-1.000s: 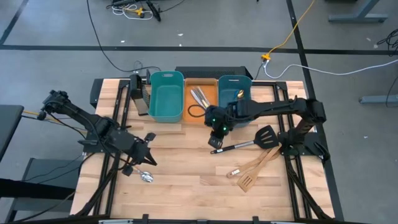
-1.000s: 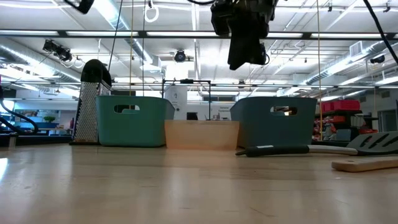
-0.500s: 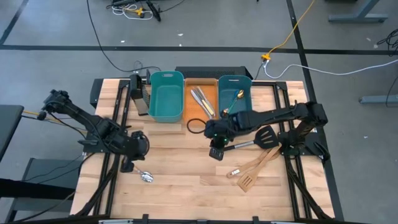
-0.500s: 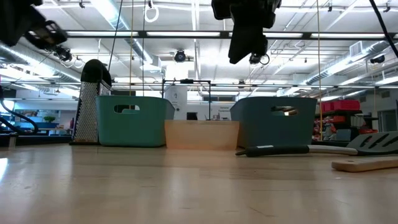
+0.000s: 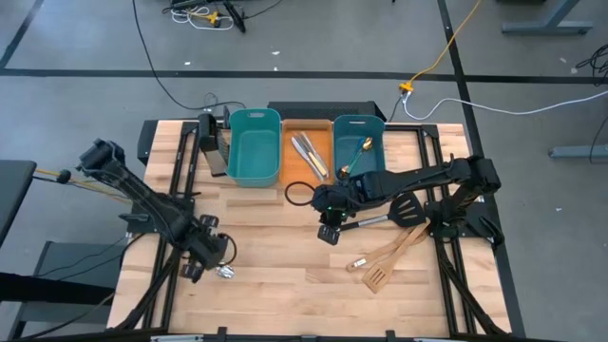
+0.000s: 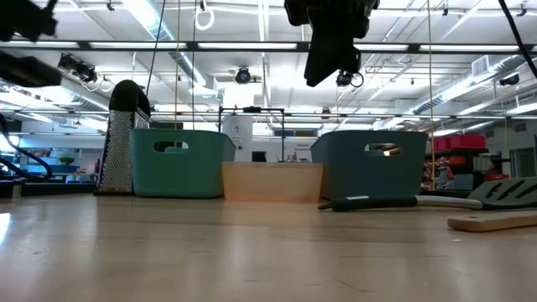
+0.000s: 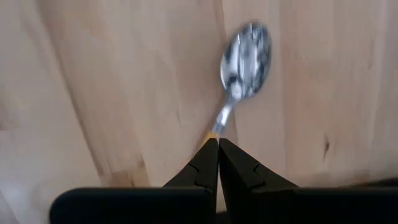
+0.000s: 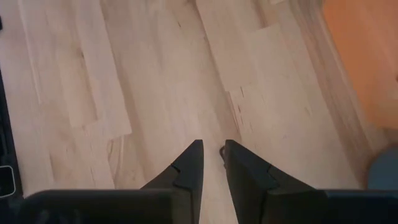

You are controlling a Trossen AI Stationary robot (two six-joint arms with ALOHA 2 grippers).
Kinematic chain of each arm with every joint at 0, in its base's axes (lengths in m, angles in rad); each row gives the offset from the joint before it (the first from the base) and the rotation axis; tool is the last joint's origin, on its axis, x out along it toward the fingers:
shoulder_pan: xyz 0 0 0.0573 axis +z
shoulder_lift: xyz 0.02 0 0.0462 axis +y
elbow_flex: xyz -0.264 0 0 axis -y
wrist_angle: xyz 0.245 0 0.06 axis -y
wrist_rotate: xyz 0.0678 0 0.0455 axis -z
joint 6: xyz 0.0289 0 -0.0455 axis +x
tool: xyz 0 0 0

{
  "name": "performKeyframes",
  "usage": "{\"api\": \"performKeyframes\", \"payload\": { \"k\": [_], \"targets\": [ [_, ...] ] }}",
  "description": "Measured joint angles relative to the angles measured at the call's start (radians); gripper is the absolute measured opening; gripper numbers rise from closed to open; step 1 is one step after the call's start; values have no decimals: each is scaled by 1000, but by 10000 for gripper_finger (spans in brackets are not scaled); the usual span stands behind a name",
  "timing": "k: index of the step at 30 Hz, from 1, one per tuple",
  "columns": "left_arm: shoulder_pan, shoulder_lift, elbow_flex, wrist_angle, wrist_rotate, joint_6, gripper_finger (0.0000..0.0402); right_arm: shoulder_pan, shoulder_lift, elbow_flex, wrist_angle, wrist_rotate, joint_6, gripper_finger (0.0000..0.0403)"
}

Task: Pick & Place Kitchen Items
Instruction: Put the light brown spoon into the dark blue bin

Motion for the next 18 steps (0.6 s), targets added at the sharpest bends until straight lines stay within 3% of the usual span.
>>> {"api": "performKeyframes", "payload": {
  "k": [10,18],
  "targets": [
    [-123,135,0,22,12,46,19,0,0,0,27,0,14,77],
    [-152,211,0,25,2,47,19,0,0,0,36,0,12,77]
  ]
}}
